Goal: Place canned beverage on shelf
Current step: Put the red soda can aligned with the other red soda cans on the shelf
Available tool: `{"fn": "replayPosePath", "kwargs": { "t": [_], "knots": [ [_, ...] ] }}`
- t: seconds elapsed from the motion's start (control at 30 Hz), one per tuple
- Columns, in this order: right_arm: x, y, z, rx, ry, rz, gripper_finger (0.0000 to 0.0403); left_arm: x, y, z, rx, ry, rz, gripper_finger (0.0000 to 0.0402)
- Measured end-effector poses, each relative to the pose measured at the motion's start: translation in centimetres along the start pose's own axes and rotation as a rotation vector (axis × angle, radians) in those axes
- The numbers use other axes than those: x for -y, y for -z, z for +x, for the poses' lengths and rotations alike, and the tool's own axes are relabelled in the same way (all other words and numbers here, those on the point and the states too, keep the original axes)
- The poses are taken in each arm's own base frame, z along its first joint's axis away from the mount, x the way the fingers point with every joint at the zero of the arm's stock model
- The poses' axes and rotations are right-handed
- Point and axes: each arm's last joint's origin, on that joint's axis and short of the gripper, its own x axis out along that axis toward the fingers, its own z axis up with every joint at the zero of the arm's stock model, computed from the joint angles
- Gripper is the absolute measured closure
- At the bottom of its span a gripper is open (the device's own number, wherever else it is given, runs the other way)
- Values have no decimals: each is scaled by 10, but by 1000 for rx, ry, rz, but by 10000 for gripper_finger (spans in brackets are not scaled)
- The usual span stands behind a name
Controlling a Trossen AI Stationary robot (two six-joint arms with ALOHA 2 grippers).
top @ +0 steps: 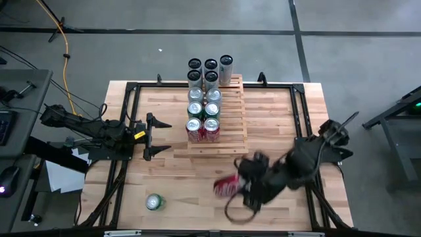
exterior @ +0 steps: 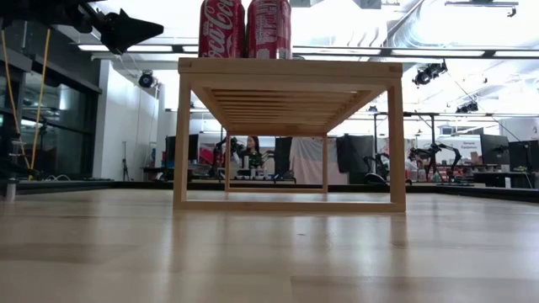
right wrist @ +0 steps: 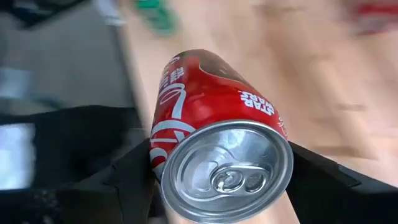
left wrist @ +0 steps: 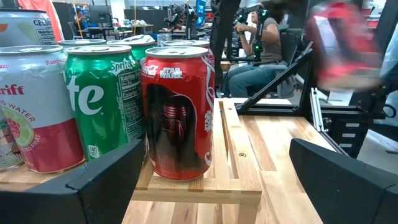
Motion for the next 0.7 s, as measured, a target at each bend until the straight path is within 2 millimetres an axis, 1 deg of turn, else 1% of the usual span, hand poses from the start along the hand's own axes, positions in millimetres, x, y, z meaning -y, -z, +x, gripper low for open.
{"fn": "replayPosePath", "kwargs": {
  "t": [0.1,0.13,0.2,0.27,0.33,0.4,0.47,0.53,0.7],
  "knots": [
    [28,-12,-17,-26,161,7,125,0,0,0,0,0,0,7],
    [35,-16,-19,-18,191,15,125,0,0,0,0,0,0,7],
    [45,-29,-24,43,177,-26,125,0,0,0,0,0,0,7],
    [56,-41,-25,89,221,-45,125,0,0,0,0,0,0,7],
    [70,-47,-22,60,276,-52,125,0,0,0,-2,0,1,7],
    [81,-55,-14,16,283,-52,125,0,0,0,-1,0,0,7],
    [88,-63,-10,-8,252,-35,125,0,0,0,-4,0,-2,7],
    [91,-64,-10,-46,222,-47,125,0,1,1,-10,-1,-4,7],
    [97,-68,-9,-65,202,-52,125,1,3,2,-24,-1,-13,7]
  ]
}}
